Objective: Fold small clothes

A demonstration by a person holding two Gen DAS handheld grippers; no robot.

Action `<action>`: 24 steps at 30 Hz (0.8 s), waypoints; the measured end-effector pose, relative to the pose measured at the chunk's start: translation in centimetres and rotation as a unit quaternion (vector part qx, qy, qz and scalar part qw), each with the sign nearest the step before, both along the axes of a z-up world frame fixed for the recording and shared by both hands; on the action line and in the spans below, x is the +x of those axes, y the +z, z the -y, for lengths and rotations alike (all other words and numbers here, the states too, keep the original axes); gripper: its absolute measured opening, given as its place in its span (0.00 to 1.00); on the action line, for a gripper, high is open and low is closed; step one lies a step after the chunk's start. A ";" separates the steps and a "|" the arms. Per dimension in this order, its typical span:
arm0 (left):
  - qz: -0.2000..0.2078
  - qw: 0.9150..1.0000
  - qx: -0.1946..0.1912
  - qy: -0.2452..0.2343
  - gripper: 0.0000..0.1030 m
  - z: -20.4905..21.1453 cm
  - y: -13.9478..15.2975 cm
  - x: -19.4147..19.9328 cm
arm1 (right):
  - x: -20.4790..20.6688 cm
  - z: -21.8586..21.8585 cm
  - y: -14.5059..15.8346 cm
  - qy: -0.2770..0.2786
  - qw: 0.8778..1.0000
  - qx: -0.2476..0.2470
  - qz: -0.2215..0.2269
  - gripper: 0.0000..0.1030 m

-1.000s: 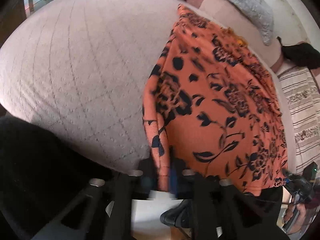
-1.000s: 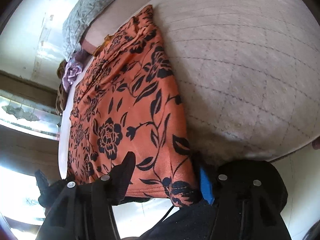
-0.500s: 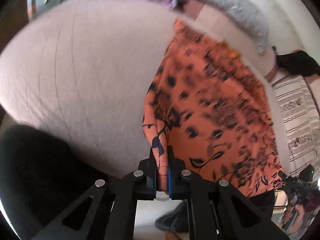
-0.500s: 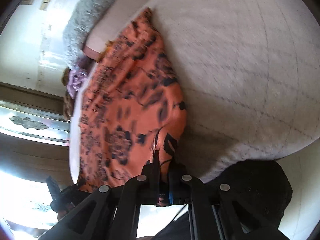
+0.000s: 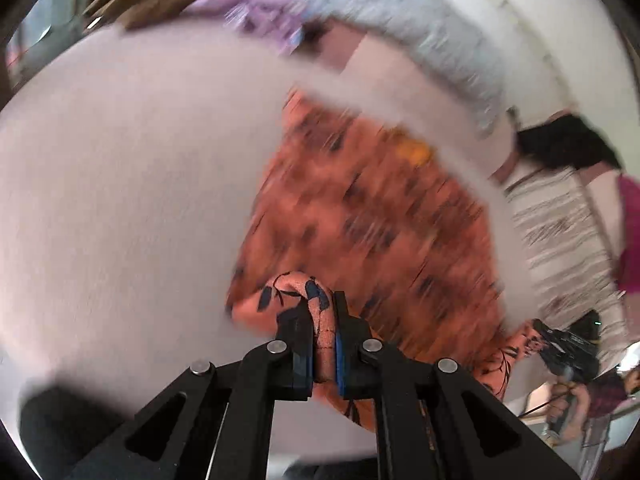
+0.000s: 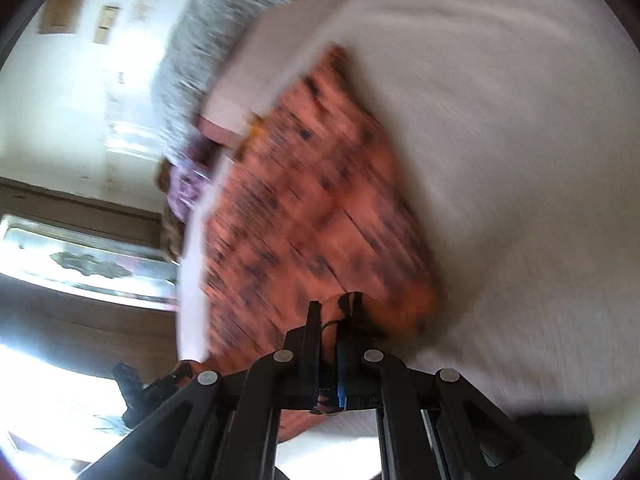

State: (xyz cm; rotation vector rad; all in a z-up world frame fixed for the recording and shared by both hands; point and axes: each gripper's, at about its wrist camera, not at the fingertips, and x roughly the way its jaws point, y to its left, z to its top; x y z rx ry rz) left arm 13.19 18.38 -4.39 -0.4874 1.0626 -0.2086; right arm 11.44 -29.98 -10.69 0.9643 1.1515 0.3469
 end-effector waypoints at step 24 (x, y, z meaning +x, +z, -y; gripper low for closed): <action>0.016 0.987 0.160 0.010 0.53 3.0 -9.5 14.0 | 20.1 -4.6 -4.8 0.039 0.987 -0.153 0.033 0.52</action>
